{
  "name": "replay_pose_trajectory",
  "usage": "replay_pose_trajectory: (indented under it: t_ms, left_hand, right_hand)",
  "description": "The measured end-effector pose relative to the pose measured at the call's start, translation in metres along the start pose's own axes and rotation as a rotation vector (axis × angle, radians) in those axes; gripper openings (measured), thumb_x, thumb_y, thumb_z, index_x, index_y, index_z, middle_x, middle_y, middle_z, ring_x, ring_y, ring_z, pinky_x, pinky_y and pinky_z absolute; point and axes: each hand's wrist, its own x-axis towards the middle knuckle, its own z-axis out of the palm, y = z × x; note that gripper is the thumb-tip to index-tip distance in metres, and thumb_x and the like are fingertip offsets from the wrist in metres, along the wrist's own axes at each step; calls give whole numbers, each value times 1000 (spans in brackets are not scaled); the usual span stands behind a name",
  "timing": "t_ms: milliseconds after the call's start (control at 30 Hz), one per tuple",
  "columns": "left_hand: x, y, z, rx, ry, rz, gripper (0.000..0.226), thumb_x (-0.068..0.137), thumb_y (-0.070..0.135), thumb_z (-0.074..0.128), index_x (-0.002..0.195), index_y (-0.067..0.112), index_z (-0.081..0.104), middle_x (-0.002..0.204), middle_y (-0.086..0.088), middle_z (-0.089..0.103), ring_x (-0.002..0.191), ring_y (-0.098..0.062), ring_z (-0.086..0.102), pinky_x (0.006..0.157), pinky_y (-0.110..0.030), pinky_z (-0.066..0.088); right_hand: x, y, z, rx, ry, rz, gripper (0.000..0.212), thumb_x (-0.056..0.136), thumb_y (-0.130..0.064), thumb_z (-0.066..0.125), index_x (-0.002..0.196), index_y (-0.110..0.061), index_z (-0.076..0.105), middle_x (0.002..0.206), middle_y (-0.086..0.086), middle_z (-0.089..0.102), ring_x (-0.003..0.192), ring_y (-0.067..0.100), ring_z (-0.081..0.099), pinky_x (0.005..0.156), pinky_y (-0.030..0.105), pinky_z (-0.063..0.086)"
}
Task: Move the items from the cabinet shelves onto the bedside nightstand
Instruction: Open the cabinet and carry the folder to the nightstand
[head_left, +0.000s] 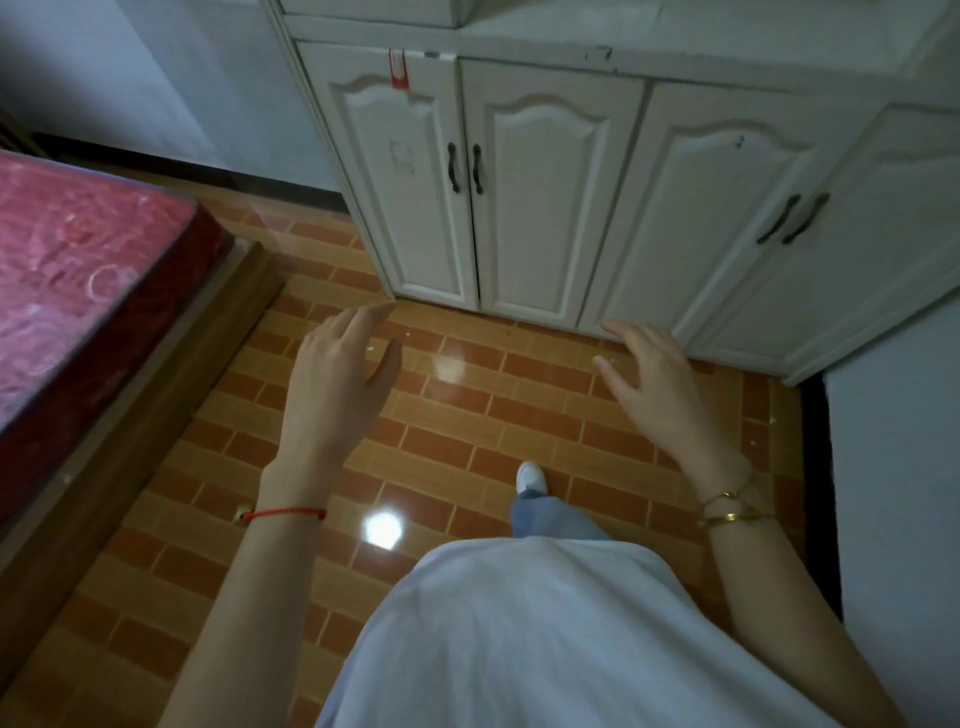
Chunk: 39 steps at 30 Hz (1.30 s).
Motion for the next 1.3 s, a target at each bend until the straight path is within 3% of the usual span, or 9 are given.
replay_pose_trajectory:
  t_ms: [267, 467, 700, 1100, 1300]
  left_hand:
    - [166, -8, 25, -6, 82, -74, 37, 99, 27, 55, 136, 19, 53, 127, -4, 63, 116, -21, 57, 99, -37, 45]
    - [254, -36, 36, -5, 94, -128, 36, 98, 24, 56, 133, 15, 56, 125, -6, 64, 116, -25, 59, 100, -41, 46]
    - [382, -86, 43, -13, 139, -112, 37, 98, 23, 57, 133, 13, 57, 124, -9, 65, 112, -29, 60, 98, -45, 47]
    - [531, -123, 32, -95, 130, -9, 39, 98, 26, 56, 135, 13, 57, 131, -9, 63, 123, -27, 58, 102, -51, 48]
    - [589, -111, 21, -102, 225, 38, 39, 99, 28, 54, 135, 15, 56, 133, -6, 62, 125, -25, 57, 103, -49, 48]
  right_hand:
    - [195, 13, -28, -11, -8, -91, 42, 98, -29, 53, 138, -14, 50, 132, 6, 55, 126, 21, 45, 106, 36, 37]
    - [311, 5, -15, -25, -27, -159, 42, 98, -28, 53, 138, -14, 50, 134, 5, 54, 128, 19, 43, 106, 25, 28]
    - [439, -19, 15, 2, 33, -199, 42, 98, -25, 55, 138, -12, 50, 136, 6, 53, 128, 19, 43, 107, 23, 27]
    - [570, -51, 13, 31, 124, -195, 43, 97, -27, 54, 139, -15, 49, 134, 2, 53, 127, 14, 42, 107, 29, 35]
    - [617, -67, -16, 24, 185, -234, 43, 99, -30, 51, 140, -17, 47, 139, 1, 51, 131, 16, 40, 111, 35, 35]
